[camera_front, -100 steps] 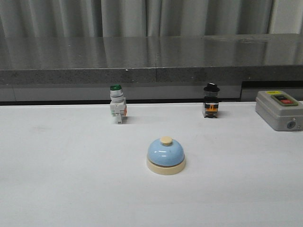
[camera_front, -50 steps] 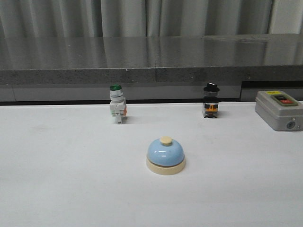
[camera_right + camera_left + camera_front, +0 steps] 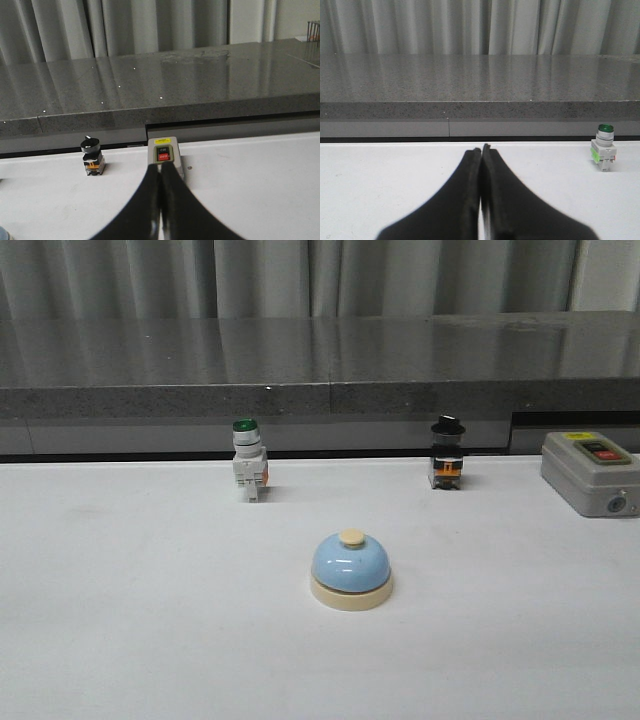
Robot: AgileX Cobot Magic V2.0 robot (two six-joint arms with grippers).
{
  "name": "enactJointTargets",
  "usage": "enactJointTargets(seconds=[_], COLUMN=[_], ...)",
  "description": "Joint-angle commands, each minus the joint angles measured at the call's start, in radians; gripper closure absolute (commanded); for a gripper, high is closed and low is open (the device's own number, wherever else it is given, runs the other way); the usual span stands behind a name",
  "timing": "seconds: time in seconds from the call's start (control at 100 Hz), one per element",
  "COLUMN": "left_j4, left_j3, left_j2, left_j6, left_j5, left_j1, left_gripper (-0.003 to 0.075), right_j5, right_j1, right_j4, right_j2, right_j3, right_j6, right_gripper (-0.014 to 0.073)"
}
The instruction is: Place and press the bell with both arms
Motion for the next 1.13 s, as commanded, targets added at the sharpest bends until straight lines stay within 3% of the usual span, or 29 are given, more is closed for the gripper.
enactJointTargets(seconds=[0.0, 0.25, 1.12], left_j4=[-0.003, -0.003, -0.003], left_j3=[0.042, 0.042, 0.042], left_j2=[-0.029, -0.029, -0.029], left_j6=[-0.016, -0.016, -0.016], left_j5=[-0.085, -0.085, -0.085], left_j1=[0.003, 0.003, 0.003], left_gripper=[0.0741, 0.0741, 0.0741], right_j5=[-0.163, -0.218, -0.196], right_j1=[-0.005, -0.006, -0.006], right_j4=[0.012, 0.068, 0.068], right_j2=[-0.018, -0.018, -0.017], right_j3=[0.025, 0.087, 0.087], right_j6=[-0.023, -0.197, -0.197], right_gripper=[0.0654, 0.0654, 0.0654])
